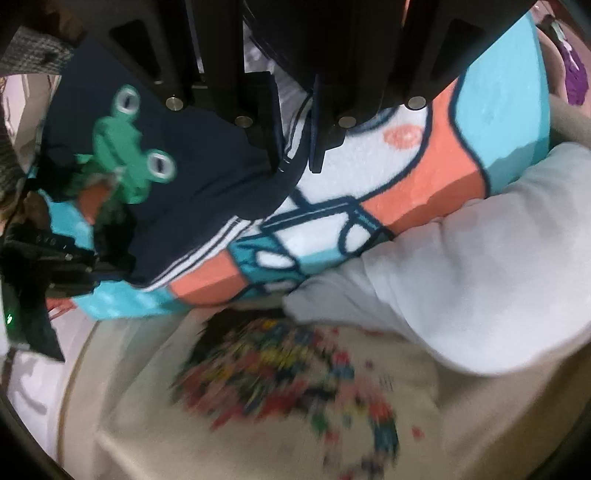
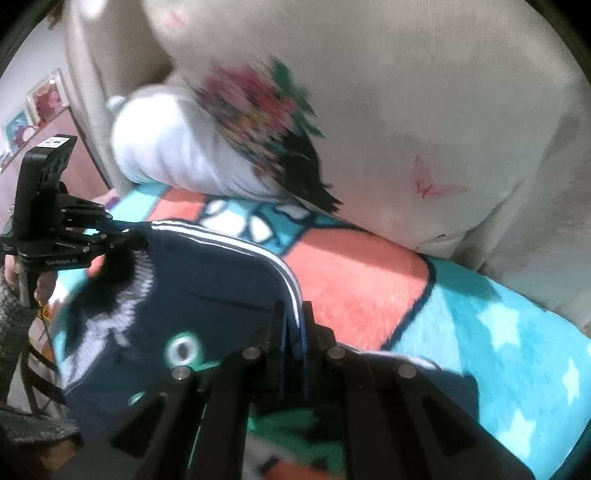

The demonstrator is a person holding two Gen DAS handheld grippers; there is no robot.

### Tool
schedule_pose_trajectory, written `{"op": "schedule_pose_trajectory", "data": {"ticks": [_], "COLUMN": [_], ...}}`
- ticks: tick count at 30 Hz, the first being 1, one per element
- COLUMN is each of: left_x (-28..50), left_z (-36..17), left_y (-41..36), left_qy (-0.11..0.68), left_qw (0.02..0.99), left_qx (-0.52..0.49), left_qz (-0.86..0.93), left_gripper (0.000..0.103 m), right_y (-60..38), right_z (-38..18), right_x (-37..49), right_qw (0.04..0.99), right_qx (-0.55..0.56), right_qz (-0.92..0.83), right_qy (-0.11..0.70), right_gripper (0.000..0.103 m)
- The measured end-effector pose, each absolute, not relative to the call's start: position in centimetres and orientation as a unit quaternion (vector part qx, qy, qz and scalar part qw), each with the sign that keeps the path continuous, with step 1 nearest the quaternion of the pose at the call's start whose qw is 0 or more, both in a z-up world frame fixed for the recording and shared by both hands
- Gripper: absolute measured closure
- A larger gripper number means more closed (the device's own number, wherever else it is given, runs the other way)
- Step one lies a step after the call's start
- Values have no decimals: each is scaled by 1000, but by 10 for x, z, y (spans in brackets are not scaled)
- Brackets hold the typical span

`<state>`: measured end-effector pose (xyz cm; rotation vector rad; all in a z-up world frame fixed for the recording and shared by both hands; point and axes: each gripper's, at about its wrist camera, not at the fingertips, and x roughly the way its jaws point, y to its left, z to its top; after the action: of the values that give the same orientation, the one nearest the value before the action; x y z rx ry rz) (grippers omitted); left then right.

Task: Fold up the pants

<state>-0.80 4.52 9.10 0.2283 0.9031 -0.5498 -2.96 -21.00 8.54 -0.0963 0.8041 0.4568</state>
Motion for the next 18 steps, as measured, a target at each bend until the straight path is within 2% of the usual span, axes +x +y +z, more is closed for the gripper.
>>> {"op": "schedule_pose_trajectory", "data": {"ticks": [4,9,15,18], "left_x": [-65,-127,-168,-176], "left_z": [111,107,60,33], "left_y": [52,57,58,54], "left_qy": [397,395,442,450], "left_qw": [869,867,846,843], "left_qx": [109,128,156,176], "left_qz": [-273,-274,-255,-236], "left_gripper": [90,90,88,88], "right_y": [-206,-194,-186,-186], "right_z": [100,92,48,26], "right_x": [-86,-154,-208,-219], "right_qw": [901,899,889,886], "right_qx": [-68,-87,-77,-66], "right_qz": [232,248,258,250], "right_qy": [360,349,371,384], "right_gripper": [97,97,97,92]}}
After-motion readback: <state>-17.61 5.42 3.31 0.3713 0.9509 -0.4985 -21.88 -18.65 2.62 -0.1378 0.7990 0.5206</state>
